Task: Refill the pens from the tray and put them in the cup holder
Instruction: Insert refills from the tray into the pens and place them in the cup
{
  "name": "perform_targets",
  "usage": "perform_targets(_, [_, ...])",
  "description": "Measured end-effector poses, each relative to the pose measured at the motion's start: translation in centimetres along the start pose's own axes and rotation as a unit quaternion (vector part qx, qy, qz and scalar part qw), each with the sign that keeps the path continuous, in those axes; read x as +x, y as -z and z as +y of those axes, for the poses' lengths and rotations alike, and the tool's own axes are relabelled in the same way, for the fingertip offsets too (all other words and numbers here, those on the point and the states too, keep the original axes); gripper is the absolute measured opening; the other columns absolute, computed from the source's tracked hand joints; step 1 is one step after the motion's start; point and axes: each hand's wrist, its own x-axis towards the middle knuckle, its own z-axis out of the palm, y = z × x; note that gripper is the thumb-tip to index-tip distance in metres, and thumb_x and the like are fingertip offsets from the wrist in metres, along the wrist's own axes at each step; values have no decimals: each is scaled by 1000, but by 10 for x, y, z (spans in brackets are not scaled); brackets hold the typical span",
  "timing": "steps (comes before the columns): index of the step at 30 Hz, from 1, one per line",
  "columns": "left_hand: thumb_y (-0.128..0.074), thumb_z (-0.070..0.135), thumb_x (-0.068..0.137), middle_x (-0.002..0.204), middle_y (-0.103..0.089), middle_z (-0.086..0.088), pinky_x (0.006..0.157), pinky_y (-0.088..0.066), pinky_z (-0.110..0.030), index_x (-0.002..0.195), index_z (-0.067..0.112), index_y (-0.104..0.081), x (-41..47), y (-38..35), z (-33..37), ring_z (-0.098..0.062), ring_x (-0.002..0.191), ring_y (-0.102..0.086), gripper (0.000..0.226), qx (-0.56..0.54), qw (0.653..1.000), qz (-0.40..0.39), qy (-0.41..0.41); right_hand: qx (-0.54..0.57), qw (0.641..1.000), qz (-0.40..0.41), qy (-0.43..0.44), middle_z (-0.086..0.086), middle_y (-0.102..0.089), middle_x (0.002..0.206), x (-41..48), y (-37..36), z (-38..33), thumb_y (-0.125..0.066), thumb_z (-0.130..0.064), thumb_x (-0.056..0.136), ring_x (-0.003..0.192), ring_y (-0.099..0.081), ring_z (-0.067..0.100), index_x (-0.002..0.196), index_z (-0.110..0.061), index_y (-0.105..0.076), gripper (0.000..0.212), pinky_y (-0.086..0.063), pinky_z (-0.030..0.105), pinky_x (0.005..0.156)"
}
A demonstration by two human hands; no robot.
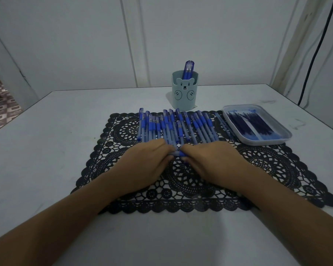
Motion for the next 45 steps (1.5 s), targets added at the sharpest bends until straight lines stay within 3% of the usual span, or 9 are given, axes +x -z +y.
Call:
perform_targets(6, [-32, 31, 92, 78, -56, 3, 57, -44, -21, 97, 14, -62, -3, -2, -1, -8, 63, -50, 35, 0, 1000, 3, 6, 20, 999, 26, 15, -7, -50, 47, -3, 3, 8, -33, -47, 90, 36, -43, 11, 91, -27, -58, 32, -38, 24, 34])
perform_targets(10, [-32, 31, 92, 81, -59, 3, 56, -41, -14, 99, 13, -63, -4, -4, -3, -8, 66, -54, 36, -3, 1000, 8, 27, 57, 997, -18, -53, -13, -49, 59, -2, 13, 5, -35, -58, 88, 53, -50, 5, 109, -29, -52, 39, -45, 22, 49])
perform_targets(14, [-32, 33, 91, 85, -58, 4, 58, -44, -17, 104, 11, -62, -7, -7, -15, -7, 68, -52, 40, -28, 996, 42, 69, 173, 973, -37, -151, -4, -57, 87, -4, 21, 11, -34, -25, 97, 76, -54, 12, 111, -18, -48, 21, -43, 23, 67])
perform_targets(17, [-33, 34, 90, 87, -59, 3, 63, -49, -24, 106, 12, -62, -8, -9, -20, -9, 72, -54, 40, -35, 995, 47, 81, 147, 976, -48, -154, 0, -49, 114, -4, 16, 16, -40, -11, 94, 94, -44, 7, 123, -14, -50, 30, -31, 13, 84])
perform_targets(22, [-34, 33, 90, 82, -54, 7, 59, -46, -19, 103, 10, -62, -7, -8, -18, -7, 66, -51, 39, -37, 996, 50, 71, 149, 979, -4, -140, -6, -45, 106, -4, 12, 14, -44, -20, 95, 94, -37, 1, 136, -15, -42, 42, -24, 10, 82])
perform_targets(27, [-35, 33, 90, 82, -49, 11, 57, -42, -16, 104, 12, -62, -6, -6, -13, -7, 65, -50, 37, -36, 996, 52, 63, 234, 956, 50, -171, -1, -62, 90, -1, 18, 3, -38, -30, 96, 81, -54, 11, 107, -16, -61, 29, -38, 18, 70])
perform_targets(33, [-29, 35, 93, 81, -53, 11, 53, -40, -15, 104, 16, -61, -6, -4, -9, -5, 63, -49, 38, -25, 998, 24, 51, 325, 925, 2, -197, -9, -47, 56, 0, 18, 2, -45, -35, 93, 45, -39, 1, 67, -25, -52, 28, -34, 15, 48])
perform_targets(40, [-37, 30, 93, 57, -53, 7, 49, -36, -15, 98, 16, -65, -3, -1, -7, -10, 51, -46, 32, -183, 980, -13, 78, 371, 911, 6, -181, -10, -48, 61, -3, 23, 6, -52, -31, 89, 50, -39, 2, 80, -19, -58, 16, -33, 14, 48])
perform_targets(45, [-24, 45, 90, 75, -61, 5, 55, -45, -23, 99, 15, -63, -5, 1, -10, -8, 61, -52, 50, -123, 990, -11, 64, 385, 901, 15, -200, -9, -48, 57, -2, 22, 6, -45, -38, 90, 48, -41, 1, 72, -18, -58, 30, -35, 12, 48])
